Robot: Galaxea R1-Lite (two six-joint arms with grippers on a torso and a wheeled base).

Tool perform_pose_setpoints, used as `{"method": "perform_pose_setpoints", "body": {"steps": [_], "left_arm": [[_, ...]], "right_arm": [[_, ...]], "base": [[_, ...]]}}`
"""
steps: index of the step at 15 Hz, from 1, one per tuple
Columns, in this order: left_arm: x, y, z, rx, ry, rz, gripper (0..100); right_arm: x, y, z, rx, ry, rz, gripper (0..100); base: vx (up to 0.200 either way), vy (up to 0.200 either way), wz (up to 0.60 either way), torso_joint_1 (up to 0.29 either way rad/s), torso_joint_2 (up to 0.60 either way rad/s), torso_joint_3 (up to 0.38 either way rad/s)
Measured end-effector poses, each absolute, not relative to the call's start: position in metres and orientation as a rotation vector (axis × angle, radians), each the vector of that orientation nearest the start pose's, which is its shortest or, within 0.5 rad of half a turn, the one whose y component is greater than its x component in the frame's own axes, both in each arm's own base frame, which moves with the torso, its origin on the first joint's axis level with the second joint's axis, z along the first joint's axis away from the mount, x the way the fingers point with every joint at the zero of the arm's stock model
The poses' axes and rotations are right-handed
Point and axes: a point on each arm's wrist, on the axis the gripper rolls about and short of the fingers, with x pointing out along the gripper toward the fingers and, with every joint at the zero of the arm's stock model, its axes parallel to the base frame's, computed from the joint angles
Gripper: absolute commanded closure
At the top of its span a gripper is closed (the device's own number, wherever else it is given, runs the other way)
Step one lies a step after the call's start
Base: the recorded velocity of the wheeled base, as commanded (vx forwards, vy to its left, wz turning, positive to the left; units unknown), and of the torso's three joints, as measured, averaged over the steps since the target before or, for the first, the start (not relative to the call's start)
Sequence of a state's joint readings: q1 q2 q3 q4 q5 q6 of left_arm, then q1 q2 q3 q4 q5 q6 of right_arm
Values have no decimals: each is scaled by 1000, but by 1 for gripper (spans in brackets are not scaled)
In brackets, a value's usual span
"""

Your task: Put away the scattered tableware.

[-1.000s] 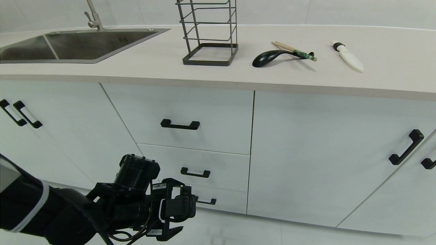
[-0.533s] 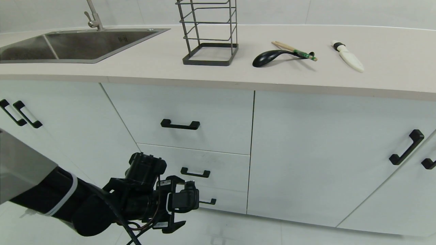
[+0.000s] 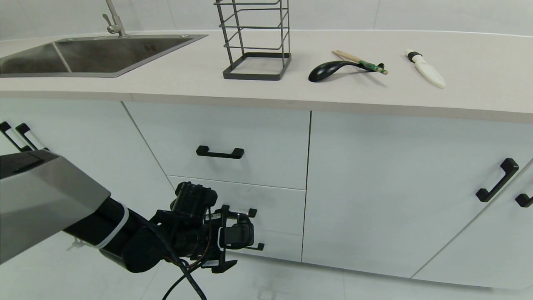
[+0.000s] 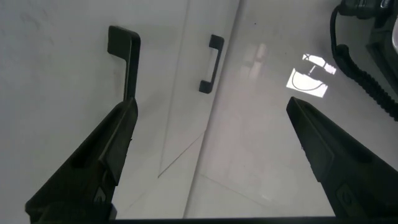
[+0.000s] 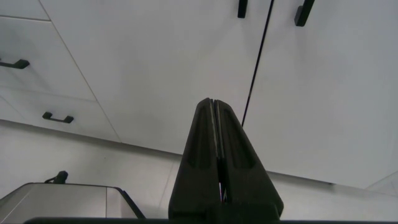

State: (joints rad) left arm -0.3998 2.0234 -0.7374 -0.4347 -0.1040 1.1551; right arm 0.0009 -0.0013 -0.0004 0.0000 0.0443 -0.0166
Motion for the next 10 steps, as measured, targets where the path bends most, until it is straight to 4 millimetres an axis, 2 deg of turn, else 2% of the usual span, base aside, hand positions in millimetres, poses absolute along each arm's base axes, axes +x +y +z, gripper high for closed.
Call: {"method": "perform_pose_setpoints", "body": {"steps": [10], "left_arm": [[330, -131, 29, 1178, 445, -860, 0]], "right_arm": [[-23, 1, 76, -16, -2, 46, 100]], "base": [[0, 0, 0, 0, 0, 0]]}}
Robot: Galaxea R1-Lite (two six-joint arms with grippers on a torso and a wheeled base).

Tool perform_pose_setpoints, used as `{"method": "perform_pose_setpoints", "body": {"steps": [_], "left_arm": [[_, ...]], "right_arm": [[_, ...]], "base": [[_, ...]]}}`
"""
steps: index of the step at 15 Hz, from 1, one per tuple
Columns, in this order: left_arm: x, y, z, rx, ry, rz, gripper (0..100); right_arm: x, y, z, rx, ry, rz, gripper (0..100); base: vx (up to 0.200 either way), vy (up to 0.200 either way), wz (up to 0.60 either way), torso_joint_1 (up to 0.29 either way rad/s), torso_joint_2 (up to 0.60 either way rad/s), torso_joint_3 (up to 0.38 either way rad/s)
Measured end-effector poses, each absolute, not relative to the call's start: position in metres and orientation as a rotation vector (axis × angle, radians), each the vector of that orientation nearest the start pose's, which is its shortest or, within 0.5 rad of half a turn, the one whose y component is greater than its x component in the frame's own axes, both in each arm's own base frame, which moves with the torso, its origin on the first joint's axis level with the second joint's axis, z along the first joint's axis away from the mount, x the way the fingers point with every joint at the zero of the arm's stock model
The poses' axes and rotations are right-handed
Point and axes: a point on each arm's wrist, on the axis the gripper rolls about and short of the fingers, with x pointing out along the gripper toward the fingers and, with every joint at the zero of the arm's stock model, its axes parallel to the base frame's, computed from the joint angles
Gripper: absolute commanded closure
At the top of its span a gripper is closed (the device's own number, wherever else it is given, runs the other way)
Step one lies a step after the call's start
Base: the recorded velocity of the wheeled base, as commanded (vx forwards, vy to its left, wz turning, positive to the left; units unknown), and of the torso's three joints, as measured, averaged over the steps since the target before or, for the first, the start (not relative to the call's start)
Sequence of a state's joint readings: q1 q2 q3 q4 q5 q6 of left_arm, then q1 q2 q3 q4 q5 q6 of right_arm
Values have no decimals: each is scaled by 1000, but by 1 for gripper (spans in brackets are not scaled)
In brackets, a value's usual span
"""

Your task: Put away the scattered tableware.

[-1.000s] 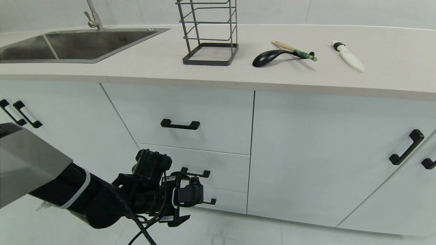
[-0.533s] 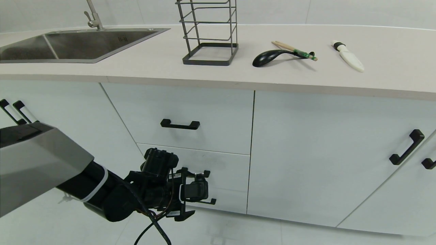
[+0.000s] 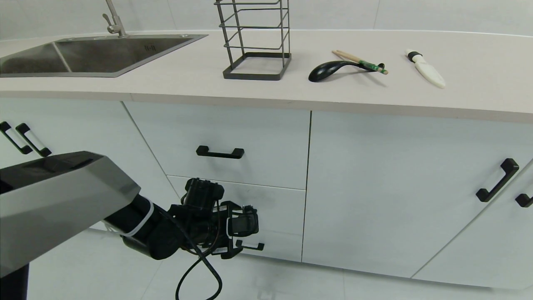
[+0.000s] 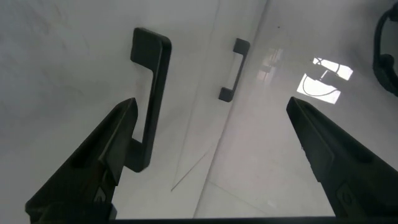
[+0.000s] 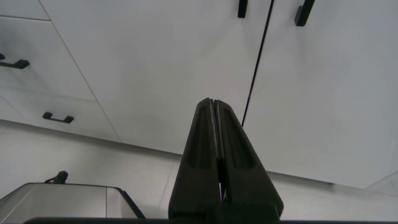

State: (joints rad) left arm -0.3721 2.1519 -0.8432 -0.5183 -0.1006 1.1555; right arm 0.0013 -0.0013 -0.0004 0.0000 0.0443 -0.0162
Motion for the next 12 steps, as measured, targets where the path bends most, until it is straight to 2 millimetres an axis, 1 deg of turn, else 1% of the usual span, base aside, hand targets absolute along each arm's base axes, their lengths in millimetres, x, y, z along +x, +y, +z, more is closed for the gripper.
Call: {"method": "perform_pose_setpoints", "body": {"steps": [4, 12], "left_arm": [[334, -128, 22, 1175, 458, -848, 0], [335, -128, 10, 1176, 480, -866, 0]], "right_arm": [[-23, 1, 76, -16, -2, 45, 100], [-23, 1, 76, -17, -3, 46, 100]], "base": [[0, 0, 0, 0, 0, 0], [0, 0, 0, 0, 0, 0]]}}
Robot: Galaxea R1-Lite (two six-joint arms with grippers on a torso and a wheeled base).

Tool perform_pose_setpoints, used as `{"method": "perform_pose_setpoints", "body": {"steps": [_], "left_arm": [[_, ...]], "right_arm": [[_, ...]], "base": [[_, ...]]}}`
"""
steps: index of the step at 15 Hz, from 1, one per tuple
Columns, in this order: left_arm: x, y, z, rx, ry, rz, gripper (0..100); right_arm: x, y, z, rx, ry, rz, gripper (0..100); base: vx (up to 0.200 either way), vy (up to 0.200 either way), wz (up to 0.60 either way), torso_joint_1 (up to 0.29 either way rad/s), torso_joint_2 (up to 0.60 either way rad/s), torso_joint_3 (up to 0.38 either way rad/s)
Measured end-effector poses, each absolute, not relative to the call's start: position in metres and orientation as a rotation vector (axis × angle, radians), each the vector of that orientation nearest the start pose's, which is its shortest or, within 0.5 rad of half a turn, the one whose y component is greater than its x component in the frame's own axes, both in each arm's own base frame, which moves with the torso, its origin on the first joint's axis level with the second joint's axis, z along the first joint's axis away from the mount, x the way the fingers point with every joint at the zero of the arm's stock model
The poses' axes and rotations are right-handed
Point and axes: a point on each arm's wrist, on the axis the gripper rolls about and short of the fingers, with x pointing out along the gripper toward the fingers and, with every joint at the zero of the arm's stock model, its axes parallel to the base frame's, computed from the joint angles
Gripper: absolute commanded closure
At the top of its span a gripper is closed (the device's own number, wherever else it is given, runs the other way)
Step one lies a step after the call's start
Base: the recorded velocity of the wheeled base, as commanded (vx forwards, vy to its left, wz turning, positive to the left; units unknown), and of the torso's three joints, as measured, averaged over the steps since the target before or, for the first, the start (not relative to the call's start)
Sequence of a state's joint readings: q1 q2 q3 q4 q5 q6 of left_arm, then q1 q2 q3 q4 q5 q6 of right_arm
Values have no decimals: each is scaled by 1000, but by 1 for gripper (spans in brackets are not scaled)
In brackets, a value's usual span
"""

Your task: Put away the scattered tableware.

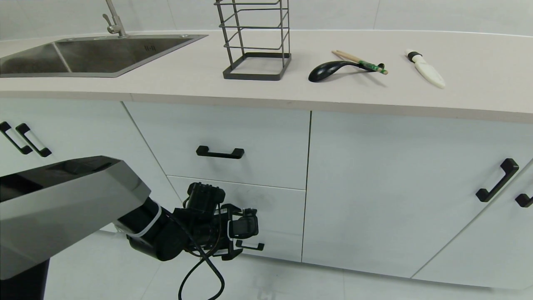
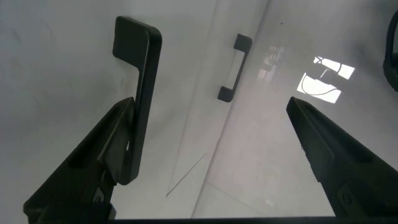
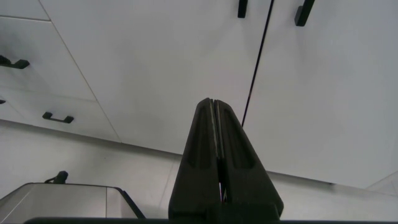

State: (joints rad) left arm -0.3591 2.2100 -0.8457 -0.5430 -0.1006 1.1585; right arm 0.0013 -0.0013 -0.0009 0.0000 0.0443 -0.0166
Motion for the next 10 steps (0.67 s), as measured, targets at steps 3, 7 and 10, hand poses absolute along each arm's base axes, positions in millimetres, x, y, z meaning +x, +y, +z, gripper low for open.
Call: {"method": "perform_pose_setpoints", "body": {"steps": [3, 7, 10], "left_arm": [[330, -126, 7, 1176, 494, -875, 0], [318, -122, 3, 1171, 543, -905, 0], [315, -121, 5, 1171, 542, -904, 0]], "right_arm": [[-23, 1, 76, -17, -2, 46, 100], [-23, 1, 76, -16, -2, 46, 100], [-23, 1, 76, -17, -2, 46, 100]], "base": [[0, 0, 0, 0, 0, 0], [0, 0, 0, 0, 0, 0], [0, 0, 0, 0, 0, 0]]}}
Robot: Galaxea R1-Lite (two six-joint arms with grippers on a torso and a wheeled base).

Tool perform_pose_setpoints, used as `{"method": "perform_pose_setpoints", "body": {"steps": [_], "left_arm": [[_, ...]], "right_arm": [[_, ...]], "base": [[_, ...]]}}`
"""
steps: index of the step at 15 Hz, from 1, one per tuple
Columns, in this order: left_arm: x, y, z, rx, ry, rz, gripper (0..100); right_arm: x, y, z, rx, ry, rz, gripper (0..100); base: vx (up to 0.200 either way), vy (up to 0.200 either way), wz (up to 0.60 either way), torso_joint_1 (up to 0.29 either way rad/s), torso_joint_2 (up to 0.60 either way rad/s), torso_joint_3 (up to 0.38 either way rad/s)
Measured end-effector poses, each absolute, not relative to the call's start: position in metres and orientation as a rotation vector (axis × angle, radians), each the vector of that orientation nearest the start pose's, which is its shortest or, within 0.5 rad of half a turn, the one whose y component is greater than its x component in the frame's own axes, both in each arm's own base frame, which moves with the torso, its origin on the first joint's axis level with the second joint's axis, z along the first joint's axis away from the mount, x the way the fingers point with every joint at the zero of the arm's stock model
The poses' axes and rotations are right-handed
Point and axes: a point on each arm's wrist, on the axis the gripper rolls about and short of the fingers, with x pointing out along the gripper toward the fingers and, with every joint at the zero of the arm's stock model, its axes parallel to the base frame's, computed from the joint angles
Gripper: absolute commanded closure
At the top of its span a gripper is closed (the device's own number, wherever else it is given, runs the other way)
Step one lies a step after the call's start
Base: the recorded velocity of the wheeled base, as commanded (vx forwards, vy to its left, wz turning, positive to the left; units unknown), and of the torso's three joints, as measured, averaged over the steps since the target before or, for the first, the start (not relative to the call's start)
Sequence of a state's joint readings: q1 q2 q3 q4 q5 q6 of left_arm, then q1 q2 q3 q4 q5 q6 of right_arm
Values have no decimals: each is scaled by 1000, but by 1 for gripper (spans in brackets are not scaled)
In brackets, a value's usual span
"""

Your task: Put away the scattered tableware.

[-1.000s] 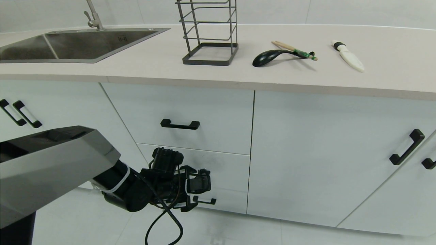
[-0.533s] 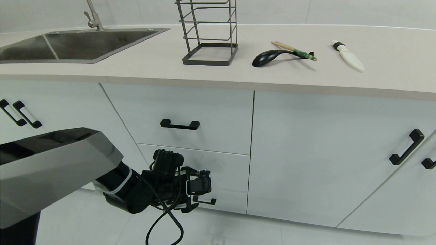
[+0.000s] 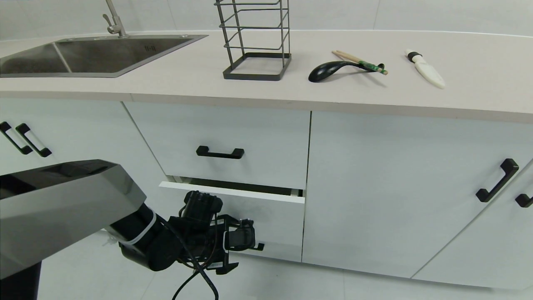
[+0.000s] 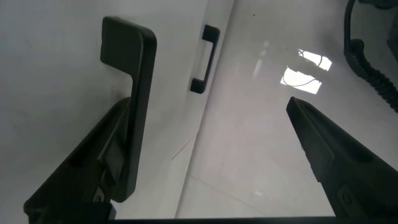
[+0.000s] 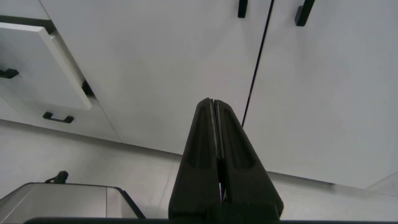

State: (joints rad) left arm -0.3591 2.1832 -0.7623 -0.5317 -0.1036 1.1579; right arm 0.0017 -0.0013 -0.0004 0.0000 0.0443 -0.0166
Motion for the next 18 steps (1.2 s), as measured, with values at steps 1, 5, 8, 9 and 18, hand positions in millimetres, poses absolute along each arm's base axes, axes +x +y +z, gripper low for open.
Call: {"method": "perform_pose_setpoints", "body": {"steps": [1, 5, 8, 9, 18], "left_arm": [[314, -120, 5, 1171, 544, -905, 0], [304, -117, 11, 1171, 547, -905, 0], [289, -112, 27, 1175, 524, -896, 0], [282, -110, 33, 1177, 515, -895, 0], [222, -112, 98, 1189, 305, -870, 0]], "right_arm": [[-23, 1, 76, -17, -2, 45, 100], [-23, 1, 76, -17, -2, 45, 100], [-23, 1, 76, -17, -2, 45, 100], [-23, 1, 76, -17, -3, 46, 100], [-23, 1, 76, -16, -2, 46, 100]], "base": [[0, 0, 0, 0, 0, 0], [0, 0, 0, 0, 0, 0], [0, 0, 0, 0, 0, 0], [0, 0, 0, 0, 0, 0], [0, 0, 0, 0, 0, 0]]}}
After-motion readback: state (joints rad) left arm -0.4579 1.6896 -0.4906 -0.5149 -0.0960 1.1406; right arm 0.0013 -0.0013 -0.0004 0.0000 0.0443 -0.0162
